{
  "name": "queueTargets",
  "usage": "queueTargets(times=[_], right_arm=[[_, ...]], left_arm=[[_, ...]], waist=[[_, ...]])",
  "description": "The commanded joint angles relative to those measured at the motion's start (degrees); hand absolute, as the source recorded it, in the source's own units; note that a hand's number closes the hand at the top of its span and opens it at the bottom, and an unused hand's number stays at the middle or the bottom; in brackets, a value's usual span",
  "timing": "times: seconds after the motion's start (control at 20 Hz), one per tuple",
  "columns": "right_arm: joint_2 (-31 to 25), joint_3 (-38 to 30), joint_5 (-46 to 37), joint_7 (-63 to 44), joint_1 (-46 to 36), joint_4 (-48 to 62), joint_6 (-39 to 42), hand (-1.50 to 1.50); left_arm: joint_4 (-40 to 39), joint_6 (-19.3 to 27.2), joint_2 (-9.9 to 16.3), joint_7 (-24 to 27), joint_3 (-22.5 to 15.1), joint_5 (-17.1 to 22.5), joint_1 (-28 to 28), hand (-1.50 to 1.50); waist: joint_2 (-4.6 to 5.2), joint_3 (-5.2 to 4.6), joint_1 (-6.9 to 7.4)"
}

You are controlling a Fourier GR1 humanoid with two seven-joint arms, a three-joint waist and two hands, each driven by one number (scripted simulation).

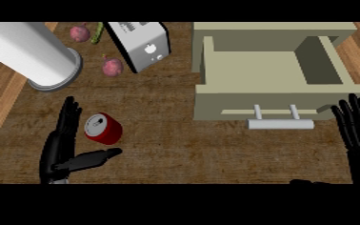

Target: Pick up the can, place it into the drawer and close the drawer

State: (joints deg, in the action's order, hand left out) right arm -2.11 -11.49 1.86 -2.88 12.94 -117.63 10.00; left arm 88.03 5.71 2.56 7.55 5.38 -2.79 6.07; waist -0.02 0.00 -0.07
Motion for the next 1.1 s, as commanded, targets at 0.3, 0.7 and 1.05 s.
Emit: queueTargets(times=[0.3, 0.7, 1.05], right_arm=[[1.99, 0.94, -0.40, 1.64, 6.70, -4.45, 2.39, -1.50], [1.80, 0.84, -2.02, -1.52, 1.79, -4.47, -0.60, -1.50], [-1.19, -3.95, 2.14, 0.66, -2.36, 2.10, 1.76, -1.50]], left_arm=[[-11.23, -1.79, 0.33, 9.17, 1.84, 0.68, -1.15, -1.50], [-18.18, -6.06, 4.16, 13.04, 7.02, 5.06, -2.30, -1.50], [-25.54, -4.31, 2.96, 15.66, 6.52, 4.07, -5.58, -1.50]], waist=[[-0.03, -0.01, -0.19], [0.00, -0.02, -0.04], [0.03, -0.01, -0.05]])
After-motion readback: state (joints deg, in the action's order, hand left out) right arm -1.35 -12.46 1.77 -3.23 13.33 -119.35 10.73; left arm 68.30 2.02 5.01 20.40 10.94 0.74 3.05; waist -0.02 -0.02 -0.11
